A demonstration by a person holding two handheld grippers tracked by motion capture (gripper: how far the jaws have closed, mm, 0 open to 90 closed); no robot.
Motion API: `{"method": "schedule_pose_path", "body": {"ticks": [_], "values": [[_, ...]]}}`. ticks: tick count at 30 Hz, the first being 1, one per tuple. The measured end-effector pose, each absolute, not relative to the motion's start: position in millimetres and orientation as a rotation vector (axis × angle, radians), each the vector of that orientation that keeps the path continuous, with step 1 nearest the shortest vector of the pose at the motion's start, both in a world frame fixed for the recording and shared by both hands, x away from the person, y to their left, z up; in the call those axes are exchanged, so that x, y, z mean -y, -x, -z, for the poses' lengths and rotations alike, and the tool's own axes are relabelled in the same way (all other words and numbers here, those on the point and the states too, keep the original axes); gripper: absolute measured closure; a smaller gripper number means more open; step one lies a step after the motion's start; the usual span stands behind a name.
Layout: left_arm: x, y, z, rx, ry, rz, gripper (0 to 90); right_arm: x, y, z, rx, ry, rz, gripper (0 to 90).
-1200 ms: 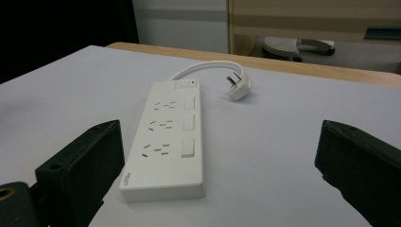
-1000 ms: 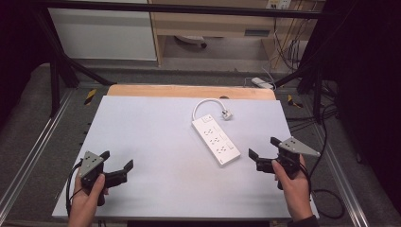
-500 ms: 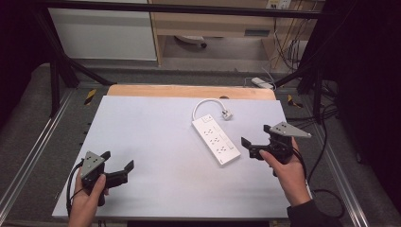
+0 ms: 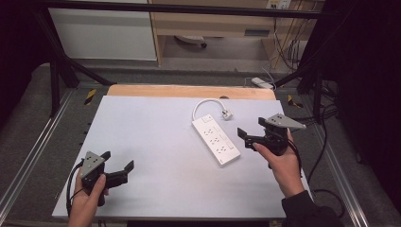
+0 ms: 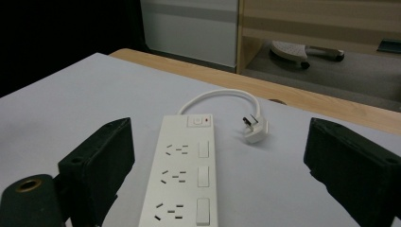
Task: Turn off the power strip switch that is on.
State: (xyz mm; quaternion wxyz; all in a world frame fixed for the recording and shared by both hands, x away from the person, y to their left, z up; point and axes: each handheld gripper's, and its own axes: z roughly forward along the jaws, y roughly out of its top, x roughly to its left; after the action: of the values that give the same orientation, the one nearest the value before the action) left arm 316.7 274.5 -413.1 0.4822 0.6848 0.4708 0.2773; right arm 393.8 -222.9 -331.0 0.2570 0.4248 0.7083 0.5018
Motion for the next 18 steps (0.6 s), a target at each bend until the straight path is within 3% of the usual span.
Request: {"method": "schedule_pose_path", "body": {"ticks": [8,17,18], "values": [[-274.3,-316.8,413.2,-1.144,-1.675,-0.676,5.4,220.9,-396.5,328.1,-1.947,-1.144,-1.367,22.0],[-274.3,-316.9,413.3,-1.144,-1.676,-0.673,5.4,211.5,-401.0,328.4,-1.994,-1.089,-1.357,46.8],[-274.3,-316.9,413.2,-1.144,-1.676,-0.672,5.4,209.2,-403.0,328.7,-1.993,-1.08,-1.352,52.8]]}}
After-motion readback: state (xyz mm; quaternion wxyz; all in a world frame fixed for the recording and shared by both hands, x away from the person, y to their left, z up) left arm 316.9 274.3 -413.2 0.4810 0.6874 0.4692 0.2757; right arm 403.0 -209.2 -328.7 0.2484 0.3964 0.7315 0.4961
